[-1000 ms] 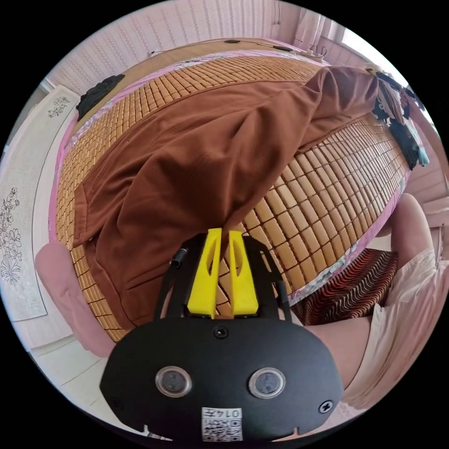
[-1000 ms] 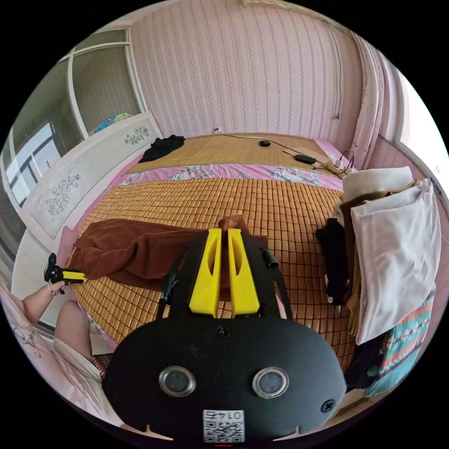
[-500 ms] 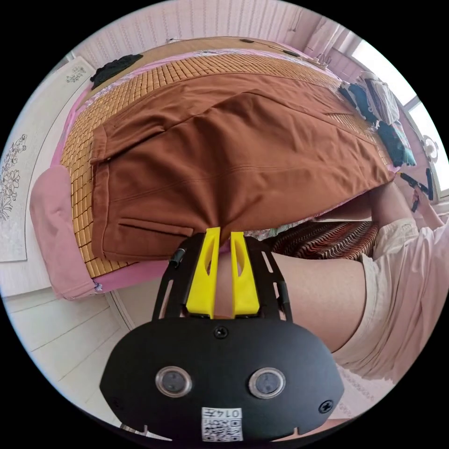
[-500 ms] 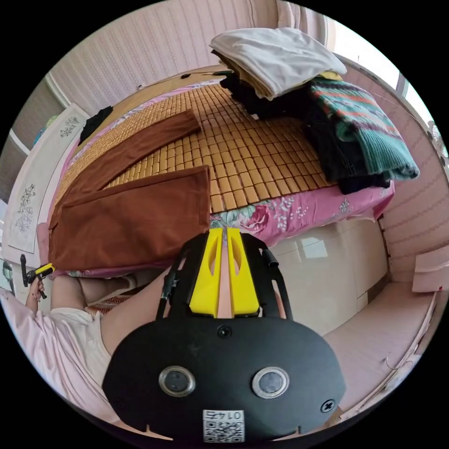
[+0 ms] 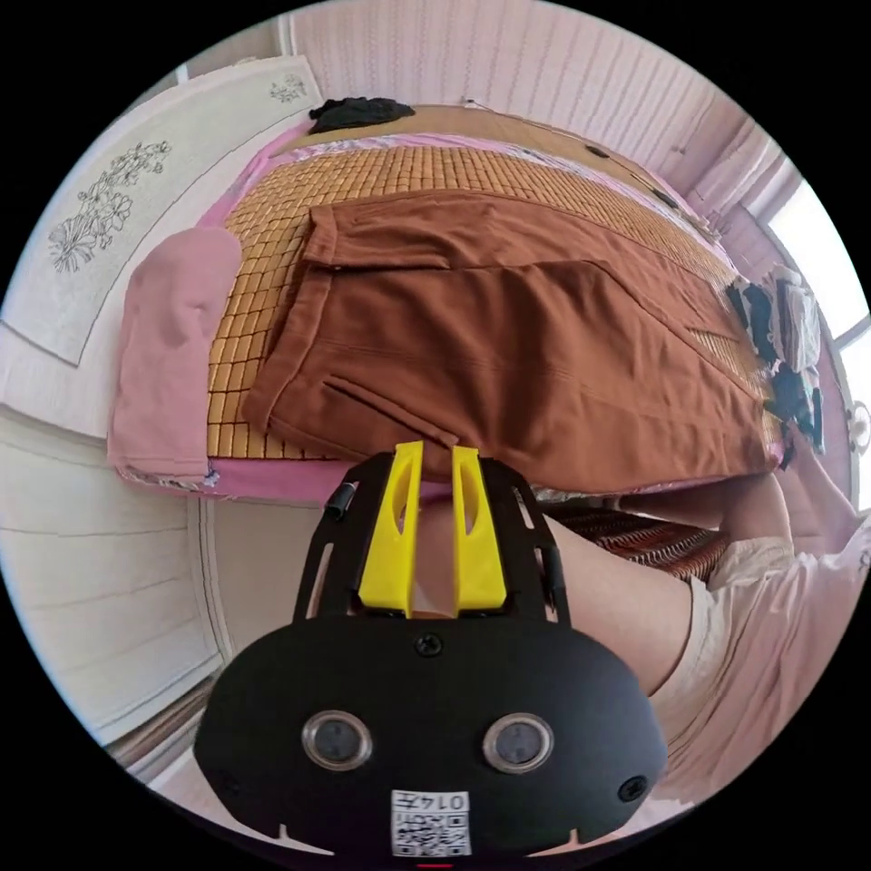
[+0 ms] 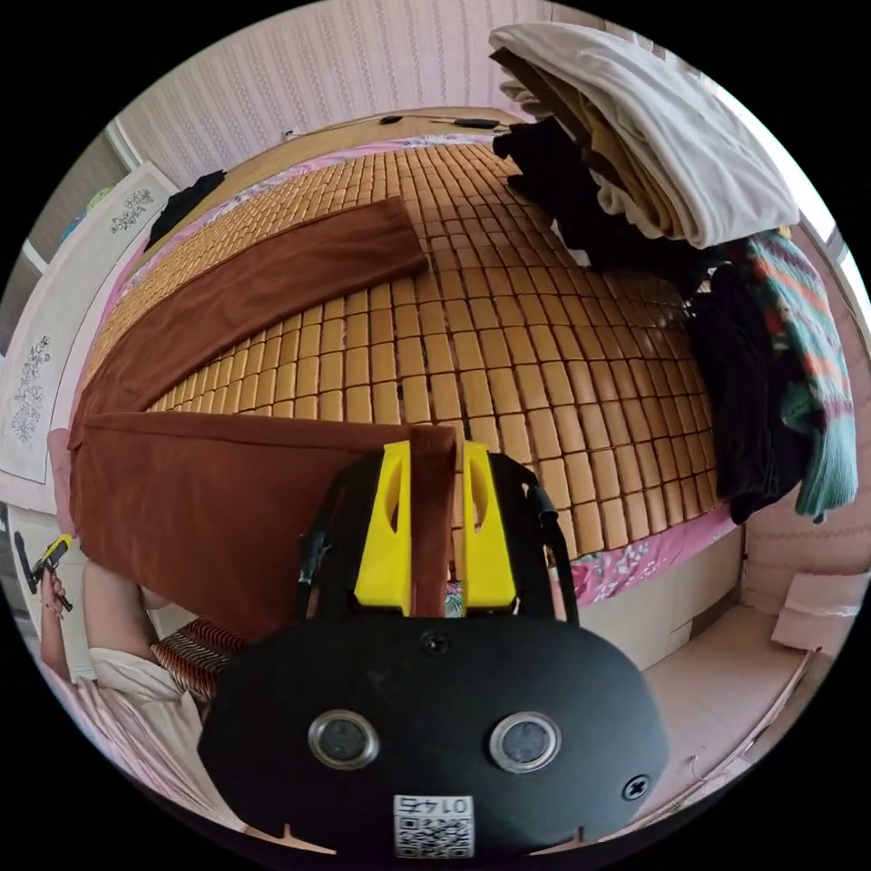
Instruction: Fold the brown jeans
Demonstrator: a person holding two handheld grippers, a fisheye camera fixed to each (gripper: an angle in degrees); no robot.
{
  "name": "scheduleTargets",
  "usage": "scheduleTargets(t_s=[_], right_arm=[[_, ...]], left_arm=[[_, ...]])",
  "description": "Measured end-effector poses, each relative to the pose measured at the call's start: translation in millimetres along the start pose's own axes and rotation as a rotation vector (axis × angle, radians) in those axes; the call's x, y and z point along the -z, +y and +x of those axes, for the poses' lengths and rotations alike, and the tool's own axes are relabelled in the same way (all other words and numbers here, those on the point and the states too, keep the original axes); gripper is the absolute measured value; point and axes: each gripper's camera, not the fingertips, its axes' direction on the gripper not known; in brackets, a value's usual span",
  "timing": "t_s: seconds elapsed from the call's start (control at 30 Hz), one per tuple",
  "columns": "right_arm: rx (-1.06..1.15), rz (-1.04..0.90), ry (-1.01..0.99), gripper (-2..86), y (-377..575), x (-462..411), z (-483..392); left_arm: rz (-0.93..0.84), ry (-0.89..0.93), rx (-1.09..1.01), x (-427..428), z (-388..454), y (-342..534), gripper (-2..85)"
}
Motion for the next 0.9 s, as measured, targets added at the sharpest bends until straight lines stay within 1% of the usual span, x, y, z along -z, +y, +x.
scheduleTargets(t_s=[0.07,0.1,0.13,0.2,0.27,0.33,0.4,0.47,0.5,0.53,0.57,0.63,0.67,0.73,0.77,0.83,0.87,0.9], right_arm=[[0.016,-0.050,0.002,5.6,-13.7,-1.7,-7.8],[0.071,-0.077,0.041,4.8,-22.8,-3.2,-17.2],[0.128,-0.088,0.108,4.5,-30.8,-5.1,-27.3],[0.185,-0.087,0.150,4.2,-41.8,-8.8,-38.2],[0.154,-0.087,0.129,4.4,-52.2,-10.3,-41.2],[0.103,-0.128,0.128,5.3,-64.0,-8.8,-47.6],[0.125,-0.131,0.176,5.9,-72.6,-0.1,-63.2],[0.192,-0.068,0.253,5.7,-85.4,13.0,-93.7],[0.275,-0.015,0.266,5.6,-97.9,20.0,-124.4],[0.394,0.033,0.236,5.9,-113.0,24.3,-164.0],[0.454,0.051,0.213,6.2,-121.1,25.6,-186.5],[0.701,0.107,0.105,7.0,-151.9,25.6,-292.0],[0.757,0.122,0.077,7.0,-158.0,24.8,-320.8],[0.989,0.174,-0.035,6.8,-172.7,16.9,-439.4],[1.036,0.181,-0.061,6.7,-174.6,13.9,-468.6],[1.192,0.200,-0.146,5.0,-175.1,0.5,-579.9],[1.222,0.204,-0.162,4.8,-173.9,-3.0,-605.7],[1.271,0.207,-0.186,5.0,-170.6,-10.9,-653.8]], left_arm=[[0.011,0.060,0.085,-3.7,-14.6,5.3,6.0],[0.022,0.083,0.123,-4.3,-21.5,9.8,6.1],[0.031,0.082,0.145,-4.0,-26.1,14.4,6.1],[0.035,0.055,0.162,-3.0,-31.0,20.5,6.1],[0.036,0.040,0.178,-1.9,-37.0,25.8,6.4],[0.050,0.045,0.219,1.6,-48.8,32.7,7.1],[0.085,0.035,0.260,7.0,-58.8,38.7,7.6],[0.121,0.033,0.303,10.8,-68.8,43.7,7.9],[0.144,0.024,0.327,11.8,-74.5,46.2,8.2],[0.154,-0.009,0.347,11.0,-79.1,47.4,8.6],[0.152,-0.041,0.355,10.1,-80.6,47.2,9.3],[0.118,-0.168,0.365,5.3,-84.7,42.1,11.4],[0.121,-0.189,0.367,4.5,-85.6,41.1,11.8],[0.155,-0.175,0.378,1.0,-91.2,36.4,11.8],[0.163,-0.154,0.389,-0.7,-93.1,34.9,11.8],[0.149,-0.067,0.417,-14.5,-97.5,26.6,12.2],[0.134,-0.065,0.429,-19.1,-97.5,24.5,12.5],[0.116,-0.091,0.434,-24.4,-94.6,21.0,13.2]])
